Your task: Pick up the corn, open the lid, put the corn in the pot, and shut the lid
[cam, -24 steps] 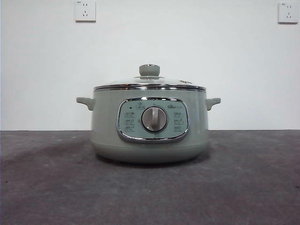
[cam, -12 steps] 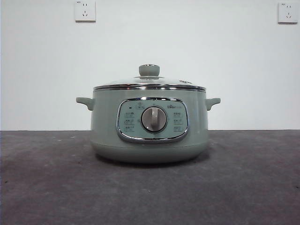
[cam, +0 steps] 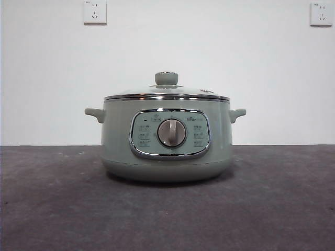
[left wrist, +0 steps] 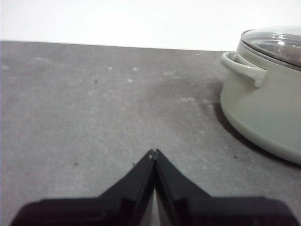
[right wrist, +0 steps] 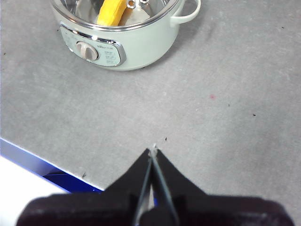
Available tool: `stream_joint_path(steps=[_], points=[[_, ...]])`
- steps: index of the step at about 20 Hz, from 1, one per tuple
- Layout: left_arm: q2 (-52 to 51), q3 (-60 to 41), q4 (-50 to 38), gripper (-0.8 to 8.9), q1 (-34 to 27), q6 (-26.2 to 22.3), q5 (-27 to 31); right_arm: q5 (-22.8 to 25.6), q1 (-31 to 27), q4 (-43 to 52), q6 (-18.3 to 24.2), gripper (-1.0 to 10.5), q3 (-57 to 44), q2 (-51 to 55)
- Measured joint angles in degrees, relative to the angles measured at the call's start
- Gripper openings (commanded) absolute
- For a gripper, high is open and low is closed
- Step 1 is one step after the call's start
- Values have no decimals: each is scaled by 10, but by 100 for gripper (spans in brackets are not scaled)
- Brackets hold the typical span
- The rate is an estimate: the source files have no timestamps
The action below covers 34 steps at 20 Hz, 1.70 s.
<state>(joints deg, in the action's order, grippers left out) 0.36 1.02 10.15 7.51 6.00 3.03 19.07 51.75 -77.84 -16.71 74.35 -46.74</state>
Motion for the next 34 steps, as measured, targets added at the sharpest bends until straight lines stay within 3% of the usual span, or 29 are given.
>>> stream_joint_path(steps=[7,14,30,34], points=[[0,0,-1,-3,-50,-45,-7,0,0,0,0,-11,0,0],[0,0,-1,-3,-59,-45,-47,0,0,0,0,-11,0,0],[5,0,-2,-3,-59,-45,-47,0,-2,0,0,-11,0,0],[5,0,-2,-3,-59,-45,-47,26,-57,28,44,1,-5,13]])
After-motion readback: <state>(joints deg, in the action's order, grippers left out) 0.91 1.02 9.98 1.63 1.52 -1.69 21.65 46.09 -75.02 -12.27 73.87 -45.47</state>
